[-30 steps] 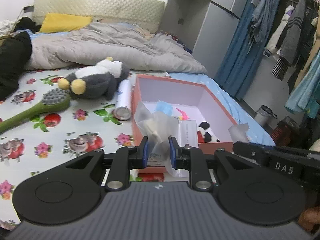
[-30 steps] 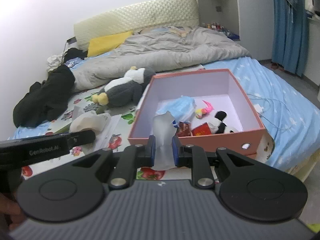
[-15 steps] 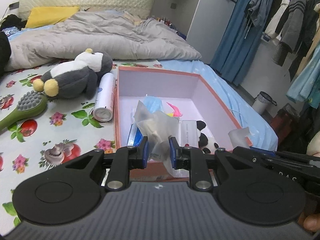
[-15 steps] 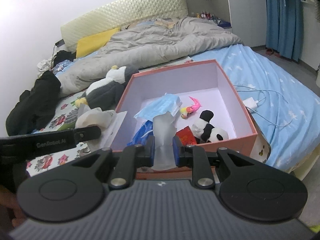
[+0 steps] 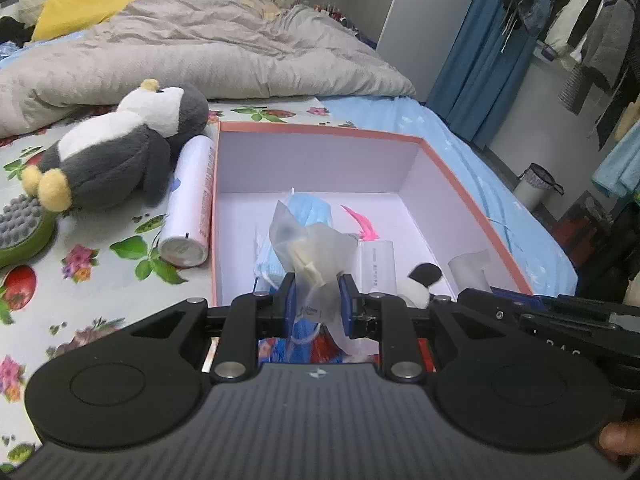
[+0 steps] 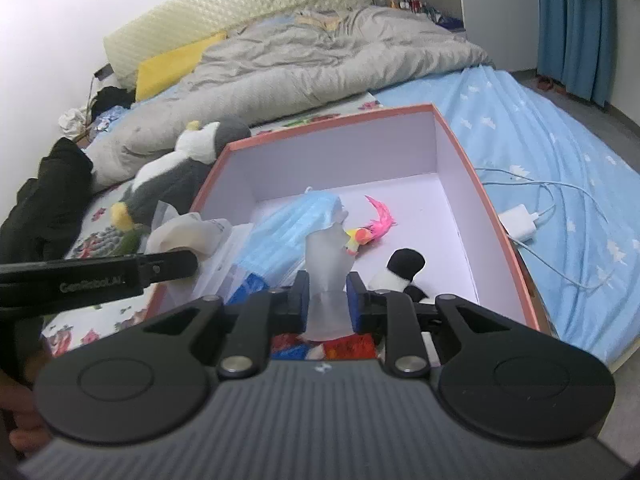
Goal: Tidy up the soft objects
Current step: 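Carry the clear plastic items with both tools over the pink box, then lower into the box and open both tools to drop the plastic items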
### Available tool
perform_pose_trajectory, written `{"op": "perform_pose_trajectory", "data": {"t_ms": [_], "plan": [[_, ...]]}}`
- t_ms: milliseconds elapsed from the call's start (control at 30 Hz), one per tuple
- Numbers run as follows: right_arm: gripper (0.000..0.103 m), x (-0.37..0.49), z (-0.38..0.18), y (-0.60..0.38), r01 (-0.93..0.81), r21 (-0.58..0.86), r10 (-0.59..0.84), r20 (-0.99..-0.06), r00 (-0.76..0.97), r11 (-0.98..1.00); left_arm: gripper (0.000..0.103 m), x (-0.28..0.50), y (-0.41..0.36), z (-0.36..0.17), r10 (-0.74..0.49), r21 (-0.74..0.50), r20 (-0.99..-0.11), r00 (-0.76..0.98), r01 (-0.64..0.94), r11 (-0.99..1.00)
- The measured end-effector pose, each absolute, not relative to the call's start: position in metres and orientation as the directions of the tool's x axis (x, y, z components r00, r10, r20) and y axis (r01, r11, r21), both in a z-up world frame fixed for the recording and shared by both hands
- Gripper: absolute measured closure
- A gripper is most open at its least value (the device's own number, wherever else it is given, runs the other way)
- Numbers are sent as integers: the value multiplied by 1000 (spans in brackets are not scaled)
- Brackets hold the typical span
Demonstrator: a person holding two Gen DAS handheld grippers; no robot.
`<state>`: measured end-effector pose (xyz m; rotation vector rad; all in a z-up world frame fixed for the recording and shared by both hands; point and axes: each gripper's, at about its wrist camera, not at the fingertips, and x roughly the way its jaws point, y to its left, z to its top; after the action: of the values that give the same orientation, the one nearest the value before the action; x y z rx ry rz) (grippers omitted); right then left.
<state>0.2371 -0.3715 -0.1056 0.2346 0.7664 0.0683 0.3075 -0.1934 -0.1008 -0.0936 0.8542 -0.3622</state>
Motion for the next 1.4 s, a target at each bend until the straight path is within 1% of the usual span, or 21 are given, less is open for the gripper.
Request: {"op": "perform_pose_trajectory", "data": {"t_ms": [367,500,533,567,600,633,667,700,967,1400], "plan": [[76,285,-135,-389,48,241,144,-713,686,969,77,370,-215,-129,-345,-210,-742,575,289,934],[74,291,-139,-392,52,236,138,-718,683,970,77,380,-217,-133,-338,-206,-748,571,284,936],[72,292,-140,-391,55,232,134,-722,679,971,77,380,-216,-133,-334,-203,-749,572,282,938],[71,293,-140,-391,56,232,135,-726,674,971,75,380,-216,-133,-335,-203,-748,573,283,937],[70,294,-141,-391,55,236,140,-732,667,970,67,379,-216,-133,-334,-202,-750,571,283,938],[69,294,-141,-391,56,239,143,-735,663,969,61,379,-215,-132,-333,-203,-753,567,281,938],[69,292,-140,-391,62,240,140,-737,661,969,50,379,-214,-132,-336,-209,-753,566,279,937],[67,291,-138,-391,64,240,138,-736,662,969,47,377,-213,-129,-338,-213,-748,571,276,937],[66,263,-107,-386,59,246,133,-691,710,968,47,348,-206,-93,-350,-198,-710,611,303,932],[66,189,-48,-364,32,244,124,-598,792,969,47,261,-180,-20,-394,-186,-625,674,362,914]]}}
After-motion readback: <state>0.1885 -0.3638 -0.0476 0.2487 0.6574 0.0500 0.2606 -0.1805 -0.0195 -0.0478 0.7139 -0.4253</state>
